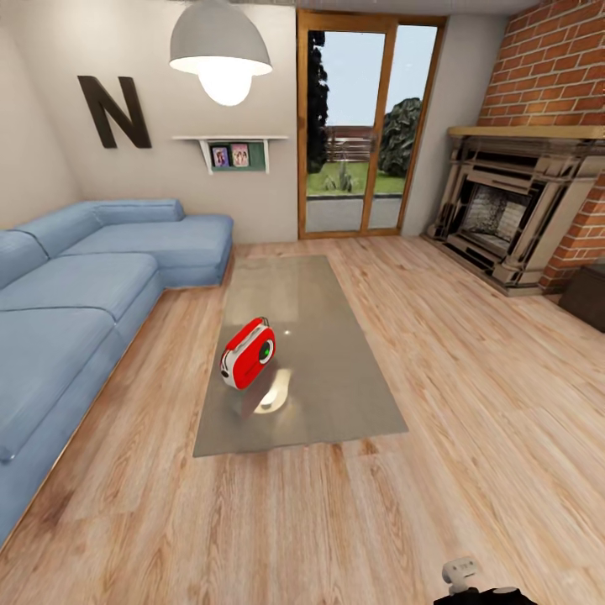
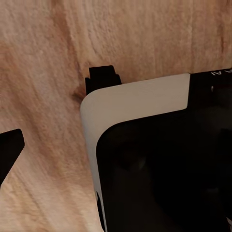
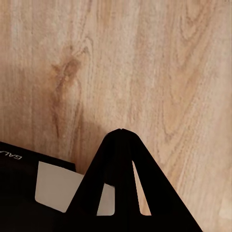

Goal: Turn on the radio receiver that's on the table in the living room.

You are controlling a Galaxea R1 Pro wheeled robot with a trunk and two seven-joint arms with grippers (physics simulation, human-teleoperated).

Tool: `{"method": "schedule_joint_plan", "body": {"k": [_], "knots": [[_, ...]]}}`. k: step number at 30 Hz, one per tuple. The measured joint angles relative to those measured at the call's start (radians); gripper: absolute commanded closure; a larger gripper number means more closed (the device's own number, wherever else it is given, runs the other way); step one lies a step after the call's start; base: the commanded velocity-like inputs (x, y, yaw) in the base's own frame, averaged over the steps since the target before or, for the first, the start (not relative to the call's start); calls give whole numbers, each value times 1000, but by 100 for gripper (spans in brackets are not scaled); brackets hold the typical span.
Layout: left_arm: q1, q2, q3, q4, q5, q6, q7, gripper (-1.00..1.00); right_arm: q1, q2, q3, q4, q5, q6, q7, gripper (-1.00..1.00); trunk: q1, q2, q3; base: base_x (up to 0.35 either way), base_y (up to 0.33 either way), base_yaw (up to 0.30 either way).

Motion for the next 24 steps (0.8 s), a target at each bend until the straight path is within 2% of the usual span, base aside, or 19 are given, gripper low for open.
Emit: {"method": "schedule_joint_plan", "body": {"k": [13,24], "knots": [[0,0,0,0,0,0,0,-100,0,0,0,0,0,0,0,100,0,0,19,0,0,0],[0,1,0,0,0,0,0,-100,0,3,0,-2,1,-7,0,100,0,0,21,0,0,0]]}}
